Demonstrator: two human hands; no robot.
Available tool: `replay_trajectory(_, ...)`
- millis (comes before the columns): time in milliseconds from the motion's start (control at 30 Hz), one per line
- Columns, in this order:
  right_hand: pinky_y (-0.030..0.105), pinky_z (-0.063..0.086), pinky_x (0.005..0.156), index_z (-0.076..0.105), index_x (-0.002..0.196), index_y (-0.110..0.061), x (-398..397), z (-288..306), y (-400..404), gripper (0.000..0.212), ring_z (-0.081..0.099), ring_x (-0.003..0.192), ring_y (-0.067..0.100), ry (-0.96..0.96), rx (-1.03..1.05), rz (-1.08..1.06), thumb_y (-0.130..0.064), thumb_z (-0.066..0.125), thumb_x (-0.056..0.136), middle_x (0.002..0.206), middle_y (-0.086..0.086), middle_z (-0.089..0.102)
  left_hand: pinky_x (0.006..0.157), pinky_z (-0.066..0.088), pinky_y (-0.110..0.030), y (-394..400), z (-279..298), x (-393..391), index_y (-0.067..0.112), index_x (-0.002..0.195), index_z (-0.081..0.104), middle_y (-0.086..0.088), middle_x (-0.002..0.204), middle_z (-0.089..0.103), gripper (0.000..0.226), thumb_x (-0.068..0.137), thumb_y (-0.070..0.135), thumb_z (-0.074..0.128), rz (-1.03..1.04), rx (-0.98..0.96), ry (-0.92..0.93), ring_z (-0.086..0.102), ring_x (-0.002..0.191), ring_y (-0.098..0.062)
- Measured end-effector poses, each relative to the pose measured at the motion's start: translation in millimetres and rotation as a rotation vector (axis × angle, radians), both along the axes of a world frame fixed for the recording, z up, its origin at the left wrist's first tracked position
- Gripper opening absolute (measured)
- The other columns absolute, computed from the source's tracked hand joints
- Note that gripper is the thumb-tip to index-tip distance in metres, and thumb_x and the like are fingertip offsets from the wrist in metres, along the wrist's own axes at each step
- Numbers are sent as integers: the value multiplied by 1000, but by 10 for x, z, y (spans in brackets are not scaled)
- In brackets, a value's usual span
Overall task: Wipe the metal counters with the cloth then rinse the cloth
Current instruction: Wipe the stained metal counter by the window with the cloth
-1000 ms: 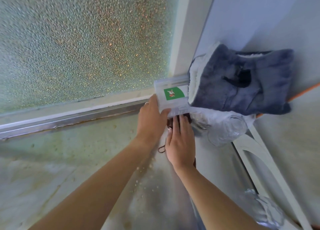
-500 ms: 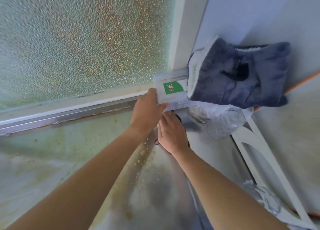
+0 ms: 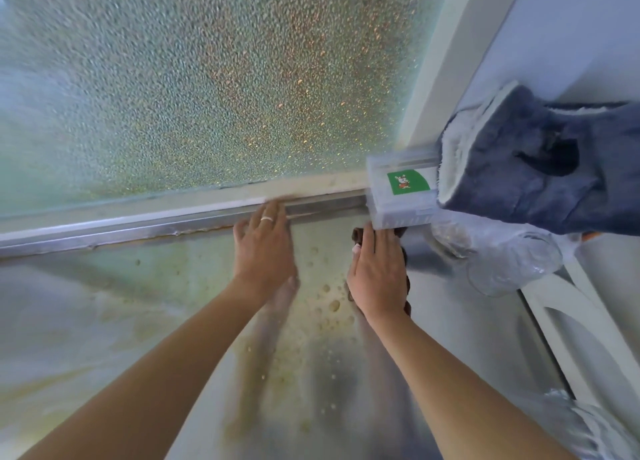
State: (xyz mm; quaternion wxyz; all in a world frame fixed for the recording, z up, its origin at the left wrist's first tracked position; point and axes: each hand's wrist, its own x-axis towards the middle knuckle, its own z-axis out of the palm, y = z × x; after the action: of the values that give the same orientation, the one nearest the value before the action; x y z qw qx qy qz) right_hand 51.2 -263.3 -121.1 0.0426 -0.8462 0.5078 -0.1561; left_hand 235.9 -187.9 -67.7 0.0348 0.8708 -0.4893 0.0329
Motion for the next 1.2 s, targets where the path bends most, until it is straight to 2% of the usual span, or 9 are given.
replay_trajectory(200, 45, 35, 122, 47, 148, 0, 308, -35, 40, 57, 37, 151, 33, -10, -21, 316, -10, 62, 94, 158, 19, 44, 109, 28, -43, 102, -67, 84, 17, 150, 43, -1, 156, 42, 59, 92, 25, 55, -43, -17, 70, 35, 146, -16)
replay_trajectory(367, 40, 45, 115, 62, 134, -8, 431, 5, 389, 39, 50, 142, 20, -210, 75, 522, -4, 61, 96, 143, 5, 62, 112, 22, -39, 120, -11, 114, 21, 151, 39, 5, 161, 32, 58, 94, 25, 51, -40, 6, 151, 26, 149, -12)
replay_trajectory(467, 39, 52, 106, 67, 129, -13, 328, 71, 446, 31, 56, 136, 20, -299, 116, 576, -7, 57, 101, 139, 3, 66, 112, 26, -43, 133, 63, 146, 22, 149, 39, 4, 158, 38, 54, 97, 31, 49, -35, 3, 177, 38, 143, -14)
replay_trajectory(533, 39, 48, 111, 65, 134, -13, 201, 47, 434, 36, 51, 141, 25, -205, 60, 556, -8, 63, 99, 149, 8, 58, 113, 27, -44, 195, 131, 174, 20, 151, 36, 1, 157, 39, 56, 97, 29, 49, 7, 18, 147, 41, 142, -16)
replay_trajectory(600, 41, 42, 117, 57, 145, -13, 52, -22, 431, 47, 41, 149, 28, -97, 23, 467, -11, 65, 99, 159, 11, 46, 115, 20, -43, 289, 153, 227, 17, 155, 27, -1, 163, 27, 58, 100, 25, 43, 51, 40, 129, 25, 150, -16)
replay_trajectory(667, 44, 37, 121, 47, 153, -11, -37, -69, 436, 48, 30, 155, 27, -62, 7, 372, -18, 54, 106, 164, 10, 37, 114, 20, -42, 412, 133, 315, 15, 156, 26, -2, 164, 23, 57, 101, 26, 40, 89, 46, 97, 19, 152, -17)
replay_trajectory(800, 44, 27, 126, 32, 159, -8, 191, -50, 344, 51, 18, 158, 27, 14, 38, 188, -26, 33, 112, 169, 9, 26, 109, 28, -41, 557, 46, 522, 14, 149, 42, -1, 156, 41, 52, 98, 24, 49, 137, -3, 100, 33, 146, -14)
replay_trajectory(1033, 46, 32, 122, 40, 154, -3, 829, -32, 255, 51, 33, 152, 33, -8, 57, 37, -21, 38, 107, 164, 16, 36, 94, 44, -39, 508, -27, 652, 15, 126, 62, -1, 135, 62, 39, 89, 23, 65, 70, -126, 33, 59, 123, -16)
replay_trajectory(1200, 43, 34, 121, 44, 153, -7, 976, -35, 427, 49, 36, 152, 28, -39, 36, 184, -18, 40, 105, 163, 10, 40, 92, 44, -38, 525, -46, 690, 16, 121, 65, 0, 131, 64, 36, 86, 21, 67, 46, -186, 28, 63, 117, -16)
